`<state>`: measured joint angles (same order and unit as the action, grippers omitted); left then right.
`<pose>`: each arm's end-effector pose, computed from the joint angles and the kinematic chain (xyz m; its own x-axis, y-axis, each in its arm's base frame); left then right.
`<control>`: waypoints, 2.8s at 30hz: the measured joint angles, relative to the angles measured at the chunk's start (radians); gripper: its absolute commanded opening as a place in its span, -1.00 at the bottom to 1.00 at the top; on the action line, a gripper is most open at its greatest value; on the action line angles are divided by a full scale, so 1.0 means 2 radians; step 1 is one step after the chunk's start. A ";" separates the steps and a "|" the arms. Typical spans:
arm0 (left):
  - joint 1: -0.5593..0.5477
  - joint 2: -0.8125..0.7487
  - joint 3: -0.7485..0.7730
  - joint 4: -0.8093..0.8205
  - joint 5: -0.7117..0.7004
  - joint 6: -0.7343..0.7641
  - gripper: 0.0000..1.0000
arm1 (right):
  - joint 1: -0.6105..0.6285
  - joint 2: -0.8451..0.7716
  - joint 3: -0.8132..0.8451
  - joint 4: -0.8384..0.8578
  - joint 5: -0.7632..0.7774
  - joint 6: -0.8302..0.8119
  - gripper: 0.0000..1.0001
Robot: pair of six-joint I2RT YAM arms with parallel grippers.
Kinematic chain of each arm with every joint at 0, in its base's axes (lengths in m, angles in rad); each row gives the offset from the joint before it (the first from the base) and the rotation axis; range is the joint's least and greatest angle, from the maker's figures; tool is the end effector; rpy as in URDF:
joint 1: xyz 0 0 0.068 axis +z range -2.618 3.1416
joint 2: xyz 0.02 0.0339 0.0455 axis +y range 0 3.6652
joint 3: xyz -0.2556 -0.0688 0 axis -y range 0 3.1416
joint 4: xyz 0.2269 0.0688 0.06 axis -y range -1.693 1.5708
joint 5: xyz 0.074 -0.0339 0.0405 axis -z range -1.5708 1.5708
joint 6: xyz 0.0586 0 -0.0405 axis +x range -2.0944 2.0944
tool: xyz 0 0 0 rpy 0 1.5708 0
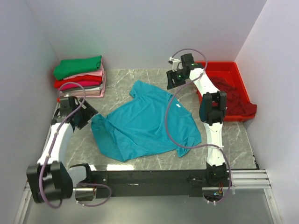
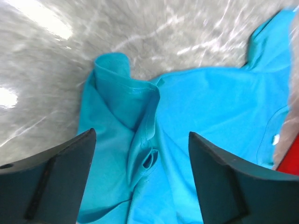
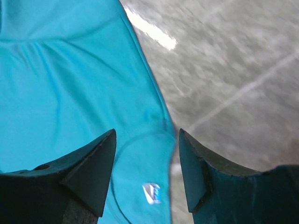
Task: Fold and stack the t-shirts
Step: Flatten the tshirt out
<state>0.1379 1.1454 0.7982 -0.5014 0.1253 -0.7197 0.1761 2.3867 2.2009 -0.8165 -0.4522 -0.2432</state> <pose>0.2344 0.0251 0.2264 -0.5230 -0.7328 -0.4353 -0.5309 0.6796 -0.5062 0.4961 0.1143 0.1989 -0.7115 -0.3466 -0.6112 -0.5775 0.7840 0.2277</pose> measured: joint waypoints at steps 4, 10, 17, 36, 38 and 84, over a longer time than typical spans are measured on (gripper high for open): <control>0.028 -0.057 -0.027 0.002 0.000 -0.001 0.86 | 0.018 0.030 0.036 -0.002 0.017 0.017 0.25; 0.049 -0.060 -0.055 0.006 0.031 -0.001 0.84 | 0.023 0.064 0.043 -0.011 0.056 0.030 0.14; 0.050 -0.050 -0.055 0.014 0.052 -0.001 0.84 | 0.023 0.073 0.049 -0.035 0.068 0.027 -0.91; 0.056 0.032 -0.039 0.051 0.101 0.006 0.62 | -0.039 -0.169 -0.297 0.043 0.099 -0.022 -1.00; 0.056 0.046 -0.023 0.055 0.112 0.016 0.60 | -0.036 -0.171 -0.309 0.052 0.096 -0.026 -1.00; 0.096 0.154 0.048 0.034 0.044 0.074 -0.99 | -0.032 -0.197 -0.359 0.076 0.070 -0.037 -1.00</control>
<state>0.3298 1.4525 0.8944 -0.4339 0.2134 -0.5713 0.1116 1.9926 1.4822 -0.6647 -0.3115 -0.3172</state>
